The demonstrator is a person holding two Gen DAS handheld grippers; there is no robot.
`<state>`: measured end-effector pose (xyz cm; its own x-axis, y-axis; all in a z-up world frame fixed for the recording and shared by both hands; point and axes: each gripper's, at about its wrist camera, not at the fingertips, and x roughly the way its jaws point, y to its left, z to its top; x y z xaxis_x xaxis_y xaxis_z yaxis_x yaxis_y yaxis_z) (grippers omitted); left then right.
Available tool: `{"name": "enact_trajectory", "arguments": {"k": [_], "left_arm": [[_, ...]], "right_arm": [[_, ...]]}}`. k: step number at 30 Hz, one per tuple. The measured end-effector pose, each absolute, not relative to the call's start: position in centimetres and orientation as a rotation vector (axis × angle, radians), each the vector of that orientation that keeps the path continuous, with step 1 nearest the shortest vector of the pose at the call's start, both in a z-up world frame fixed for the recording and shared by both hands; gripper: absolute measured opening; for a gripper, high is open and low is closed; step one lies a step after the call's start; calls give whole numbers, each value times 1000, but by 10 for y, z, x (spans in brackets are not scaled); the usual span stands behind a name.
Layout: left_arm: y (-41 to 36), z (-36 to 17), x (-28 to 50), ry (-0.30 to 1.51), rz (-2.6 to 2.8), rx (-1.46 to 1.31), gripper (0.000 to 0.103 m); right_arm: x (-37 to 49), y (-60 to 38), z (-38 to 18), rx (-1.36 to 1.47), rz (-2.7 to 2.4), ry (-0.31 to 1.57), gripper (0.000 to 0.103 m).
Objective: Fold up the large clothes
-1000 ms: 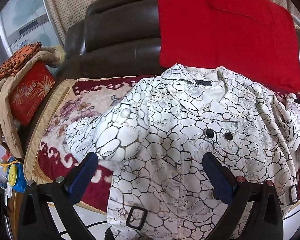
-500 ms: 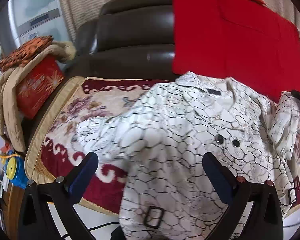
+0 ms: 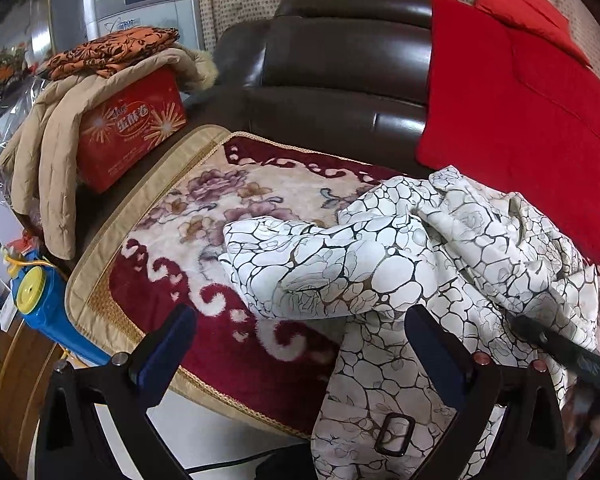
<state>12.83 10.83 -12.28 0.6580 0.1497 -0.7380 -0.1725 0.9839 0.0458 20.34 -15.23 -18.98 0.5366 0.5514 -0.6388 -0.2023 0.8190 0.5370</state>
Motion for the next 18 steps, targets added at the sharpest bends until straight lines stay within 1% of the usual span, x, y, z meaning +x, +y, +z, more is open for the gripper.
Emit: {"name": "enact_trajectory", "arguments": {"k": [1,5,9,11,13,15,17,18], "left_arm": [[107,-124,130,828,174,-21,103],[110,-127,135,827,148,-29,103],[132,-134,138,846,182,-101,103],[144,-135,135,848,212,-136,103],[147,-133,134,847,205,-173,103],[141,-128,136,844,148,-217,103],[130,-122,141,837,79,-237,103],[121,-117,145,833,41,-235,103]], "right_arm": [[196,-158,-197,450,452,897,83],[187,-185,-189,516,394,807,83],[178,-228,-174,595,303,687,81],[179,-249,-170,658,277,666,80],[186,-261,-177,722,274,680,78],[193,-263,-198,774,249,777,75],[198,-262,-216,803,233,863,74],[197,-261,-222,805,227,880,70]]}}
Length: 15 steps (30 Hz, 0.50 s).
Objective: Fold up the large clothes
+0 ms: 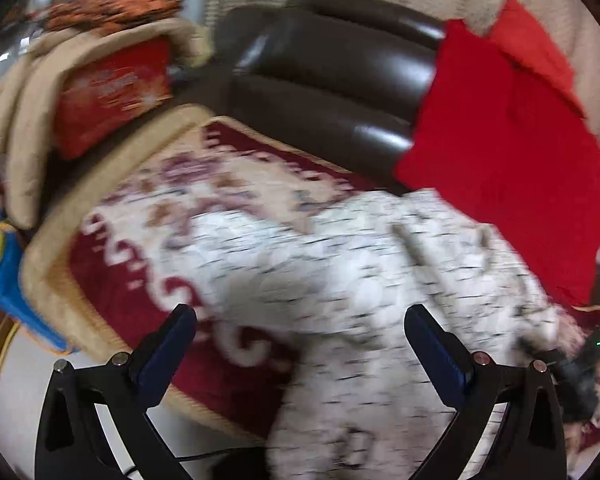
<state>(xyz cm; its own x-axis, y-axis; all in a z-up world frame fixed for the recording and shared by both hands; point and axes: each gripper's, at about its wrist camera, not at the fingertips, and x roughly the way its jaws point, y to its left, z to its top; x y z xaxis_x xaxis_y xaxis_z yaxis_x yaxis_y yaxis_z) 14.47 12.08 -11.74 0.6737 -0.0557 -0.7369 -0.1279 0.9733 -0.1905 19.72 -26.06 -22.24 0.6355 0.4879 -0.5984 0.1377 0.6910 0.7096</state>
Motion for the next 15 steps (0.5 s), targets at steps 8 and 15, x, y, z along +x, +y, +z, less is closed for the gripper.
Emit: {"name": "enact_trajectory", "arguments": {"k": [8,15], "left_arm": [[59,-106,206,841,-178,-263,84],[14,-141,276,1011,-163,-280,84]], "right_arm": [[183,-266,-232,786,292,909,62],[171,-277,-241,813,364,880,62]]}}
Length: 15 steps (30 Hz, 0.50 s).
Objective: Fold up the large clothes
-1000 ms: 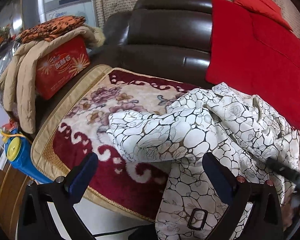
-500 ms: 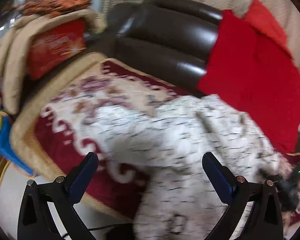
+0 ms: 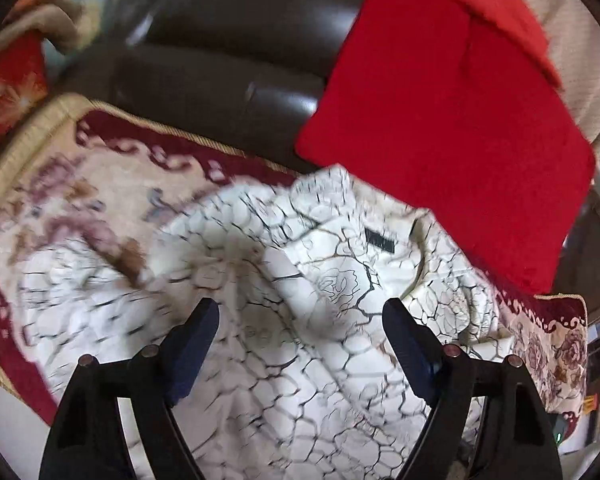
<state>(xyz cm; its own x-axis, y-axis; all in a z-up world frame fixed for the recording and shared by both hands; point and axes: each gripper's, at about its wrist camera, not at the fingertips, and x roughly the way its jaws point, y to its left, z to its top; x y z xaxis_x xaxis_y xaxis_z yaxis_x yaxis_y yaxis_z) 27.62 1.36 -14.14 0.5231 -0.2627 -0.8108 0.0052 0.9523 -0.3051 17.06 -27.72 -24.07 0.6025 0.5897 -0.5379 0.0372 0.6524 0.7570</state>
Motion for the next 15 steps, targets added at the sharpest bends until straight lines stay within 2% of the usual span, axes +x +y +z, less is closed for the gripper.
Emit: {"name": "enact_trajectory", "arguments": {"k": [4,8,9,10,12,15], "left_arm": [[3,-177,311,1151,-142,-339,84],[-1,-199,327,1185,-107,-382,84],[-1,-202,328,1182,-112,-393,75],[-1,-203,328,1178,-113,-399,52],[-2,-207,325,1184,-135,-405,21],[-1,-203,315,1148,-138,-371,11]], "right_arm": [[166,-281,-245,813,402,854,62],[162,-279,-244,774,414,845,62],[161,-278,-244,761,418,846,63],[161,-277,-244,747,421,845,63],[158,-276,-244,729,427,839,63],[158,-275,-244,713,434,842,63]]}}
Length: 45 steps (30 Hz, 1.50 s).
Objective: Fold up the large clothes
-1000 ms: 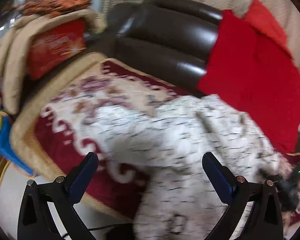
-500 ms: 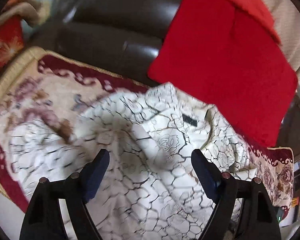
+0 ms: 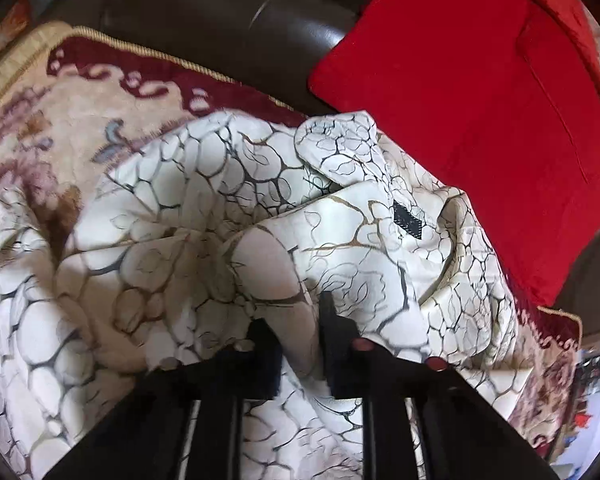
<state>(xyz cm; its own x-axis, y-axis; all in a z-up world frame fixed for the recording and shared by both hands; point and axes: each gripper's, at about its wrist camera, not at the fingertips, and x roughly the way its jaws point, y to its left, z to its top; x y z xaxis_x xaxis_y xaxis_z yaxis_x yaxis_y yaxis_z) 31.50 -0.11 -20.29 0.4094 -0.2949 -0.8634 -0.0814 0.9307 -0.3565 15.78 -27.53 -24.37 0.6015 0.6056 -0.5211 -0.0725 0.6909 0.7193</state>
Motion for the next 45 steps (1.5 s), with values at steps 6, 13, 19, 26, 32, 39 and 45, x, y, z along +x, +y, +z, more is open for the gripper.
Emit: {"name": "enact_trajectory", "arguments": {"k": [6,13,19,26,32,39,45], "left_arm": [[17,-189,277,1097,-121,-281,9],[38,-186,222,1071,-128,-207,9],[63,-169,180,1019,-194,-244,36],[157,-153,141,926,-17,-354,71],[242,-172,135,947,131,-620,71],[257,-200,143,1015,28,-873,78],[263,-244,168,1053,51,-1142,83]], "right_arm": [[157,-276,-243,711,468,854,64],[143,-276,-227,705,458,836,64],[139,-268,-203,681,422,759,65],[161,-228,-222,579,354,913,65],[151,-218,-222,559,366,906,65],[151,-217,-235,551,328,944,64],[148,-212,-236,494,317,940,65]]}}
